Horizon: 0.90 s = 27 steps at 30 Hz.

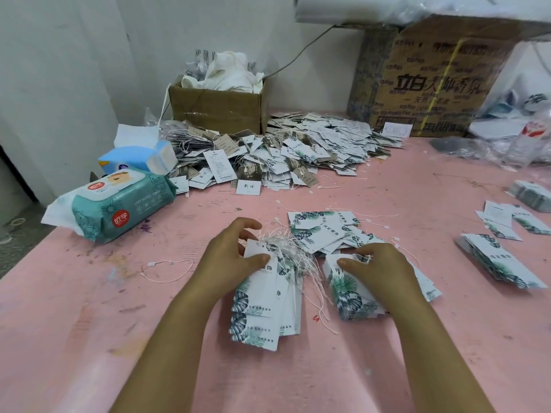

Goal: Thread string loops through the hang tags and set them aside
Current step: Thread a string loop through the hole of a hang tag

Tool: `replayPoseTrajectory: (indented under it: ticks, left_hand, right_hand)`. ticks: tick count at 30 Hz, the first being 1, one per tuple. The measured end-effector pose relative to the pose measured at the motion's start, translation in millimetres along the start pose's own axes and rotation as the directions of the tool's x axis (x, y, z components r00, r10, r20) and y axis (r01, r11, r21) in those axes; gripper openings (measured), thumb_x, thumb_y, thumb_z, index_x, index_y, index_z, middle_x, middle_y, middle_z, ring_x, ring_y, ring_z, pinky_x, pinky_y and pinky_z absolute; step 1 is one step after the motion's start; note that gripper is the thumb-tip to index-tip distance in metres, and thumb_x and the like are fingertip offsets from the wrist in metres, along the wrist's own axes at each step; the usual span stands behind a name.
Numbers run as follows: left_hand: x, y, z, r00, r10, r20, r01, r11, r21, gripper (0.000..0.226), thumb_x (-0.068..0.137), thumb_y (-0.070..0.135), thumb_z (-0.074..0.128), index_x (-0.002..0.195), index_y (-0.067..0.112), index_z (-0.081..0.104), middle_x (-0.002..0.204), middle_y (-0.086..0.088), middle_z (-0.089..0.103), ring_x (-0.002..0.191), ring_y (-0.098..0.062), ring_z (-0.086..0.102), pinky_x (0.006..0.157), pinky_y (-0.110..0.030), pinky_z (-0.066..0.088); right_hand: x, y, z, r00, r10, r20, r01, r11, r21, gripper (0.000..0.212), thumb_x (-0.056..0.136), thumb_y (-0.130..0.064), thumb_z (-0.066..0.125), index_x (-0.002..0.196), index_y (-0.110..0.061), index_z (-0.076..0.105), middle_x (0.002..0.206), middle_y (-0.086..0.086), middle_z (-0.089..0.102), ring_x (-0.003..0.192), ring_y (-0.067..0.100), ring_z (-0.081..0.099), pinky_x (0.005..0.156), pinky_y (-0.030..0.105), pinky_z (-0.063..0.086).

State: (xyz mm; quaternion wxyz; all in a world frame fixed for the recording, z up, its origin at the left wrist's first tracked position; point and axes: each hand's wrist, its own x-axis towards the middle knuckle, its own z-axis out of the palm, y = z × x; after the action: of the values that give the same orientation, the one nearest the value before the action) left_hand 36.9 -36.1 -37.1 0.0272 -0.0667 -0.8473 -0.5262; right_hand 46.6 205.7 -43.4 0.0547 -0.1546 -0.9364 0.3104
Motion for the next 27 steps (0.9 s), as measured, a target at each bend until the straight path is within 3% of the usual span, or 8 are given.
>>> replayPoseTrajectory:
  ticks: [5, 8, 11, 14, 16, 19, 22, 27]
  left_hand:
    - [0, 5, 2, 0.995, -0.079, -0.058, 0.065, 0.976, -0.209, 0.041, 0.074, 0.003, 0.075, 0.103, 0.027, 0.059, 0.091, 0.000, 0.058, 0.066, -0.009, 0.055, 0.054, -0.019, 0.049]
    - [1, 6, 3, 0.993, -0.068, -0.094, 0.046, 0.974, -0.222, 0.040, 0.073, 0.002, 0.075, 0.099, 0.028, 0.060, 0.090, 0.001, 0.061, 0.063, -0.004, 0.057, 0.054, -0.017, 0.049]
    - [1, 8, 3, 0.991, -0.066, -0.120, 0.030, 0.959, -0.280, 0.038, 0.074, 0.000, 0.074, 0.093, 0.029, 0.060, 0.089, -0.001, 0.062, 0.058, 0.001, 0.058, 0.053, -0.018, 0.051]
    - [-1, 11, 4, 0.989, -0.058, -0.138, 0.009, 0.943, -0.334, 0.034, 0.074, 0.002, 0.075, 0.091, 0.028, 0.061, 0.089, -0.006, 0.063, 0.061, -0.007, 0.057, 0.057, -0.024, 0.051]
    - [-3, 14, 6, 0.990, -0.052, -0.133, -0.001, 0.929, -0.371, 0.029, 0.074, 0.004, 0.075, 0.090, 0.026, 0.063, 0.087, -0.013, 0.064, 0.066, -0.014, 0.058, 0.061, -0.028, 0.050]
    - [-5, 18, 10, 0.994, -0.030, -0.104, -0.013, 0.921, -0.389, 0.024, 0.075, 0.007, 0.074, 0.089, 0.025, 0.065, 0.089, -0.025, 0.063, 0.072, -0.025, 0.058, 0.067, -0.037, 0.049]
    - [-6, 21, 16, 0.995, 0.000, -0.100, -0.038, 0.924, -0.380, 0.021, 0.076, 0.008, 0.074, 0.084, 0.027, 0.068, 0.077, -0.015, 0.062, 0.068, -0.023, 0.056, 0.063, -0.031, 0.047]
    - [-9, 25, 26, 0.996, 0.015, -0.093, -0.050, 0.919, -0.391, 0.024, 0.078, 0.010, 0.072, 0.078, 0.034, 0.073, 0.073, 0.004, 0.068, 0.067, -0.020, 0.053, 0.063, -0.032, 0.045]
  right_hand:
    - [-1, 1, -1, 0.999, 0.033, -0.009, -0.033, 0.995, -0.090, 0.056, 0.078, -0.052, 0.066, 0.118, -0.015, 0.055, 0.115, 0.004, 0.060, 0.103, 0.027, 0.054, 0.075, 0.031, 0.037]
    - [-2, -1, -3, 0.999, 0.030, -0.033, -0.032, 0.997, -0.075, 0.048, 0.076, -0.050, 0.069, 0.107, -0.015, 0.055, 0.095, 0.000, 0.054, 0.085, 0.022, 0.047, 0.070, 0.030, 0.035]
    - [-1, -4, -5, 0.995, -0.023, -0.101, 0.021, 1.000, -0.021, 0.036, 0.077, -0.040, 0.071, 0.100, -0.017, 0.055, 0.089, -0.002, 0.048, 0.081, 0.020, 0.044, 0.066, 0.030, 0.032]
    - [-1, -9, -7, 0.990, -0.090, -0.105, 0.109, 0.975, 0.192, 0.020, 0.077, -0.027, 0.072, 0.086, -0.018, 0.057, 0.085, 0.001, 0.058, 0.075, 0.021, 0.052, 0.059, 0.029, 0.034]
    - [-4, -16, -8, 0.993, -0.116, -0.012, 0.110, 0.895, 0.431, 0.015, 0.079, -0.019, 0.072, 0.076, -0.015, 0.058, 0.076, 0.007, 0.065, 0.058, 0.012, 0.058, 0.049, 0.022, 0.037]
    - [-9, -21, -9, 0.982, -0.124, 0.143, 0.003, 0.767, 0.642, 0.014, 0.083, -0.010, 0.067, 0.072, -0.009, 0.058, 0.050, -0.004, 0.058, 0.028, 0.001, 0.035, 0.030, 0.014, 0.025]
    - [-10, -24, -10, 0.949, -0.157, 0.274, -0.103, 0.668, 0.737, 0.013, 0.085, -0.010, 0.063, 0.073, -0.008, 0.056, 0.037, -0.011, 0.040, 0.031, 0.003, 0.021, 0.033, 0.012, 0.017]
    - [-15, -30, -8, 0.923, -0.200, 0.329, -0.166, 0.564, 0.809, 0.012, 0.082, -0.015, 0.062, 0.074, -0.009, 0.056, 0.041, -0.009, 0.031, 0.034, 0.004, 0.016, 0.034, 0.010, 0.017]
